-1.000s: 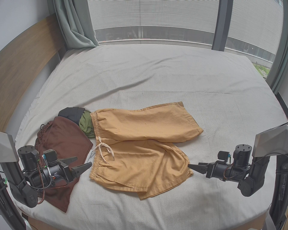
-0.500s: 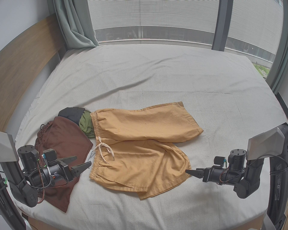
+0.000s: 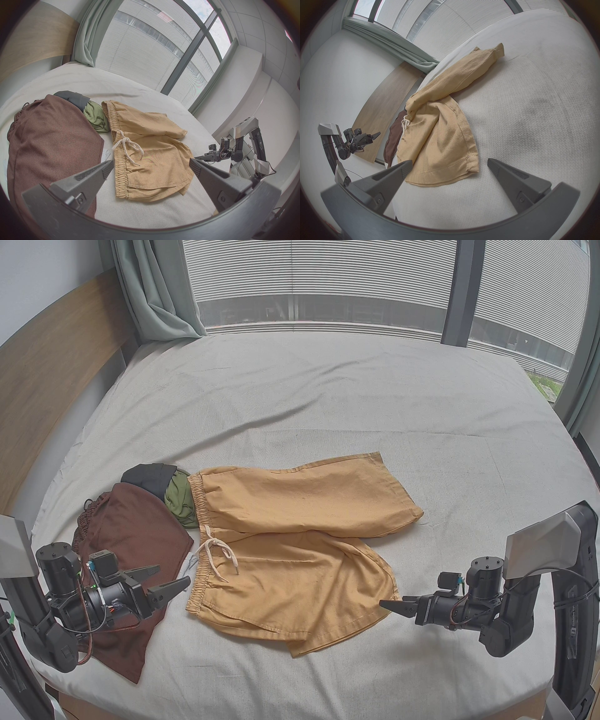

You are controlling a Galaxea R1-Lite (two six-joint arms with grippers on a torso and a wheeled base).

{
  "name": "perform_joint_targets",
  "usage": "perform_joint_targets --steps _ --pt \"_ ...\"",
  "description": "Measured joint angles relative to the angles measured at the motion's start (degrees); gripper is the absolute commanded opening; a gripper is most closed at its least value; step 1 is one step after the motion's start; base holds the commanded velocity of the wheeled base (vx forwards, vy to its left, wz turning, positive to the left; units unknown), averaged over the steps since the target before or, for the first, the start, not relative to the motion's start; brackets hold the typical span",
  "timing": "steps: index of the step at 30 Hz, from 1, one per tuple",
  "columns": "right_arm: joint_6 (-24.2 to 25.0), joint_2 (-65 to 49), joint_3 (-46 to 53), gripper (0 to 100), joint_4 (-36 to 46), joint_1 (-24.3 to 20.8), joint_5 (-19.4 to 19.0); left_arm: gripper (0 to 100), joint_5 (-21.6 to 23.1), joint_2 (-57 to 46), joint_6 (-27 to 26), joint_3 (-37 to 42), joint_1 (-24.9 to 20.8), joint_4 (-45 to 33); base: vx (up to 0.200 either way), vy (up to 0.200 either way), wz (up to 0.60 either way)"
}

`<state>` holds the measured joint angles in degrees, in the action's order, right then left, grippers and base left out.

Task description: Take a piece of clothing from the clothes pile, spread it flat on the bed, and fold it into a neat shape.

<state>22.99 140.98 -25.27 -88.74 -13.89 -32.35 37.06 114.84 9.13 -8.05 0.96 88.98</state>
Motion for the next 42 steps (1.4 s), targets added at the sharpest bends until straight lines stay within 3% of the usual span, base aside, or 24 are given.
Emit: perform_joint_targets --steps 1,2,19,31,42 --pt "-0.04 0.15 -0.17 100 0.00 -0.02 0.00 100 0.16 0.00 0.00 0.00 0.00 -0.02 0.000 0.000 0.00" --pt "-0.09 0.28 -0.28 0 0.00 -0.04 0.00 100 0.24 -0.01 0.00 0.00 0.00 0.00 0.000 0.000 0.00" --pt "-1.02 1.13 -1.27 0 0.06 1.44 0.01 100 0.38 -0.04 0.00 0.00 0.11 0.00 0.000 0.000 0.00" --pt "-2.79 -1.02 -4.35 0 0.28 7.52 0.17 100 0.38 -0.04 -0.02 0.22 0.00 0.00 0.000 0.000 0.00" --pt "-2.96 -0.50 -11.39 0 0.20 8.44 3.12 100 0.40 0.02 0.06 0.41 -0.37 -0.02 0.000 0.000 0.00"
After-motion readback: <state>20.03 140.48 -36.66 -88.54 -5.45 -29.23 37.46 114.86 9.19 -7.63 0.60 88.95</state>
